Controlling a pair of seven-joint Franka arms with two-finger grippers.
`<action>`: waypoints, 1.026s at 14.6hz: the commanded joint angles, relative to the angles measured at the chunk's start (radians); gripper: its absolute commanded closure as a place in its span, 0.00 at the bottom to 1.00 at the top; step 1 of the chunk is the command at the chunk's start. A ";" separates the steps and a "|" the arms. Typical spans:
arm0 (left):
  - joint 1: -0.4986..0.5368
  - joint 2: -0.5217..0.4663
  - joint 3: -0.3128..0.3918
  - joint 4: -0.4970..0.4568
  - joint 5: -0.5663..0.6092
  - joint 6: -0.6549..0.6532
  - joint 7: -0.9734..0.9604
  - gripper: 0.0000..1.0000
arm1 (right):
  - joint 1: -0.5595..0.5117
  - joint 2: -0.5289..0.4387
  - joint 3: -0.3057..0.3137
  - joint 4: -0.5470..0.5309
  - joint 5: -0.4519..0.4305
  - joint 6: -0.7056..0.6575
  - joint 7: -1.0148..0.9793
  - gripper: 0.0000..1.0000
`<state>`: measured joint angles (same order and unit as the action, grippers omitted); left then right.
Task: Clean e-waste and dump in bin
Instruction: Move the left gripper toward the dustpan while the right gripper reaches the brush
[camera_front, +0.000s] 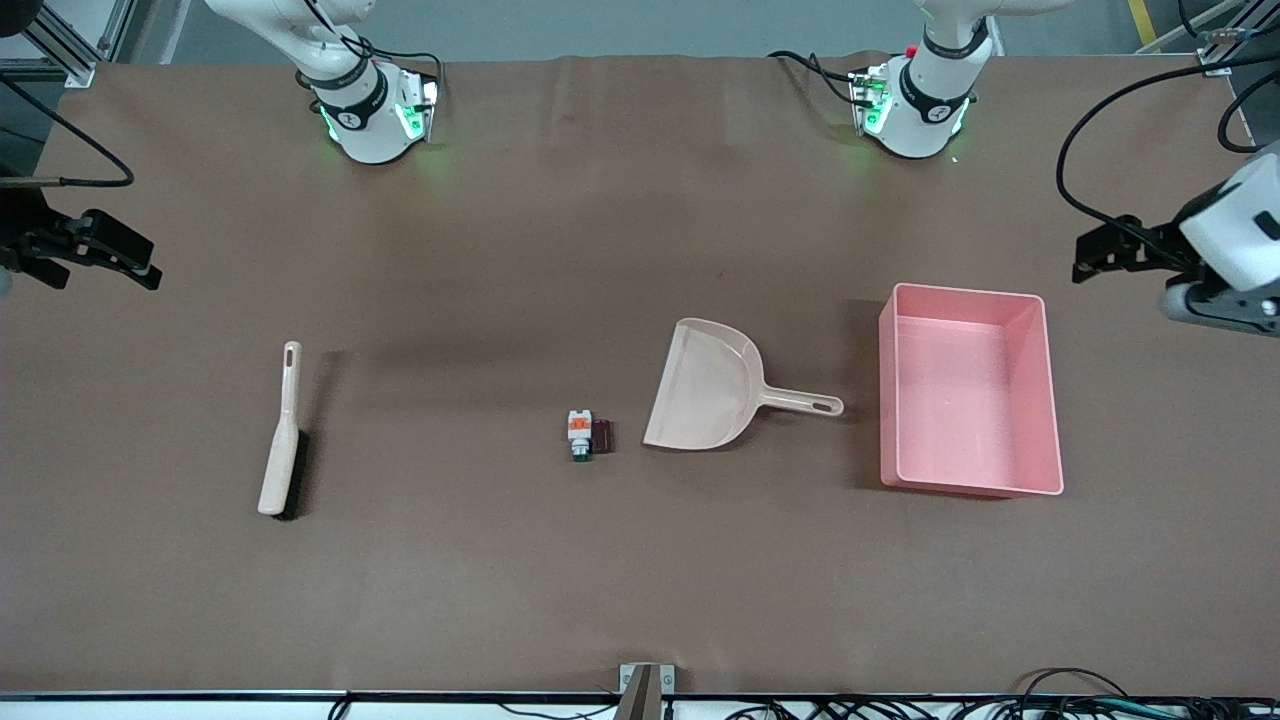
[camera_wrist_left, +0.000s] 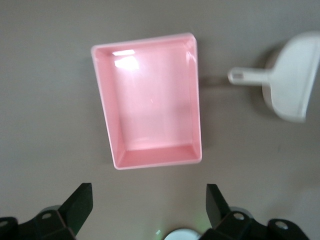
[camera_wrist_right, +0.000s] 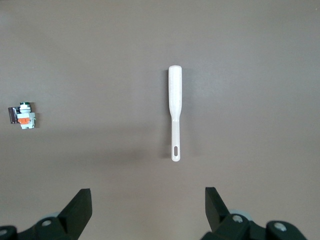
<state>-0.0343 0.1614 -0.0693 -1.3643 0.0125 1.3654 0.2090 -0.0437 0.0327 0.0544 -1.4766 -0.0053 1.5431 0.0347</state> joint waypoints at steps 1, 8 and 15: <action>-0.016 -0.008 -0.056 -0.061 0.085 -0.003 0.128 0.00 | -0.010 -0.013 0.007 -0.008 0.005 0.000 0.004 0.00; -0.012 -0.020 -0.098 -0.191 0.136 0.211 0.534 0.00 | -0.012 -0.004 0.008 -0.004 0.001 0.011 -0.001 0.00; -0.015 0.053 -0.106 -0.243 0.135 0.359 0.693 0.00 | -0.018 0.044 0.007 -0.065 -0.002 0.003 -0.015 0.00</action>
<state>-0.0474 0.1911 -0.1680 -1.5979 0.1307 1.6872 0.8735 -0.0473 0.0709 0.0528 -1.5044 -0.0054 1.5355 0.0309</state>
